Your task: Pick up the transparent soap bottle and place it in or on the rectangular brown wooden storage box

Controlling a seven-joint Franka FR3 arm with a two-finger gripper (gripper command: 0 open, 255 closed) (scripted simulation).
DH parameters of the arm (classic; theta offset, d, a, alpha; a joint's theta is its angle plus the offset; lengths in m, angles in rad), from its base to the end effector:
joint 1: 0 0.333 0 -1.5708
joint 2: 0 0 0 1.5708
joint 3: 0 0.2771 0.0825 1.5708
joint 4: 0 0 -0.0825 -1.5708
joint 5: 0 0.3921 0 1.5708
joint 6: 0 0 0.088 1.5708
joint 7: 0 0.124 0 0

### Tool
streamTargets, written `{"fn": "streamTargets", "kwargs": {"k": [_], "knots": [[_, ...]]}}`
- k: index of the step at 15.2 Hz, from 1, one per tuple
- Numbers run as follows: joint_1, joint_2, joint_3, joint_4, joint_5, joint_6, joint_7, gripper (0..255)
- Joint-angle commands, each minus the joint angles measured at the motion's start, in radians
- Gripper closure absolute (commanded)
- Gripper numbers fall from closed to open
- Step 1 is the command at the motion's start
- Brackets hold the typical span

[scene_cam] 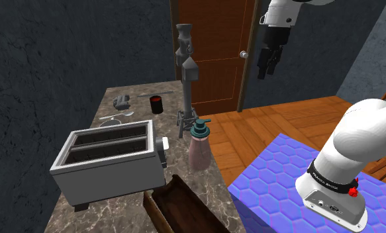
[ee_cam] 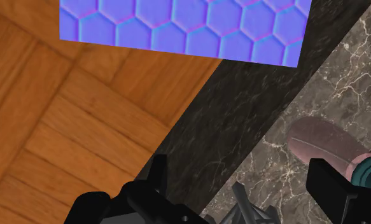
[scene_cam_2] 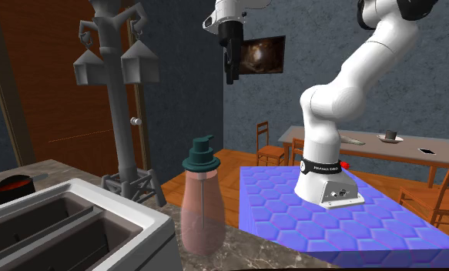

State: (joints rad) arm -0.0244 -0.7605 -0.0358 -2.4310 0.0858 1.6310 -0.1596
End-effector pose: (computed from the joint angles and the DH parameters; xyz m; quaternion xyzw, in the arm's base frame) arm 0.3501 -0.0118 0.5068 -0.9970 -0.0513 0.0141 0.0569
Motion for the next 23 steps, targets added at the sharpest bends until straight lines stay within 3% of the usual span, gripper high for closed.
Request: {"fn": "streamTargets", "kwargs": {"k": [1,14,23], "knots": [[0.000,0.000,0.000,0.000,0.000,0.000,0.000,0],[0.103,0.145,0.252,-0.083,0.220,0.311,0.294,0],[0.139,0.359,0.413,-0.013,0.286,0.526,0.474,0]]}}
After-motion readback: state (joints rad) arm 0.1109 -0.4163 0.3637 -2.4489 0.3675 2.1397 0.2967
